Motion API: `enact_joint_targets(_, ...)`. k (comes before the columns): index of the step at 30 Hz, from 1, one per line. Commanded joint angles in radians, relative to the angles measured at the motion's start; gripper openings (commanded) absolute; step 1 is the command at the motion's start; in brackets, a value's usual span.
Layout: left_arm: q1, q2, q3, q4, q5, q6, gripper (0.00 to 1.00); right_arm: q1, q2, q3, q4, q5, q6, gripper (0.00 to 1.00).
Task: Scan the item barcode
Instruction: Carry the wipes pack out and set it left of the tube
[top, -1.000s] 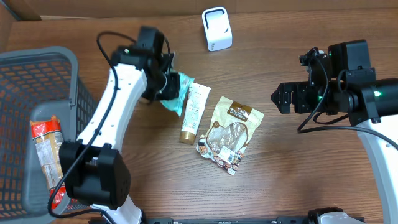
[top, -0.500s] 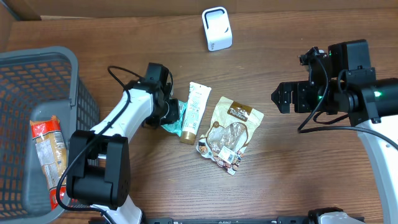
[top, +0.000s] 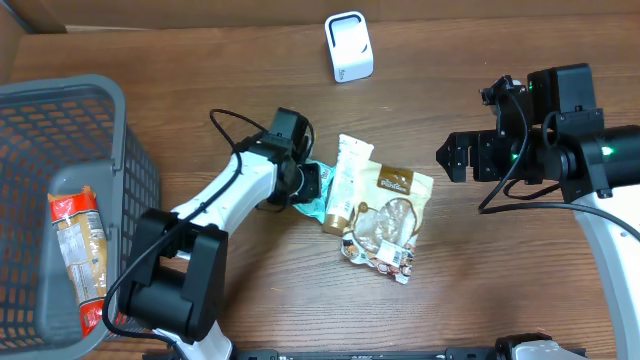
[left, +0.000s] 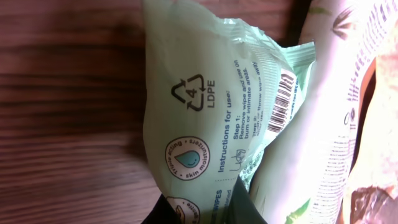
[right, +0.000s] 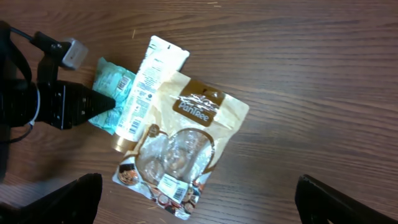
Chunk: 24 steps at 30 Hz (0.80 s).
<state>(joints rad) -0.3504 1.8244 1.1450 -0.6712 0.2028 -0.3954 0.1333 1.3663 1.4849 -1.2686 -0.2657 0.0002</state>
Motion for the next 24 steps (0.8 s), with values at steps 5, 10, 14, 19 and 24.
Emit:
enact_joint_targets(5,0.036,-0.012,-0.003,-0.008,-0.018,-0.039,0.08,0.007,0.000,0.013,0.005,-0.005,-0.004,1.00)
enact_joint_targets(10,0.040,-0.012,-0.003,-0.009,-0.001,-0.025,0.85,0.007,0.000,0.013,0.006,-0.005,-0.003,1.00)
enact_joint_targets(14,0.036,-0.034,0.036,-0.064,0.004,-0.019,0.88,0.007,0.000,0.013,0.003,-0.005,-0.003,1.00)
enact_joint_targets(19,0.083,-0.147,0.230,-0.245,-0.072,-0.009,0.90,0.007,0.000,0.013,0.006,-0.005,-0.003,1.00)
enact_joint_targets(24,0.202,-0.281,0.502,-0.473,-0.196,0.019,0.91,0.007,0.000,0.013,-0.001,-0.005,-0.003,1.00)
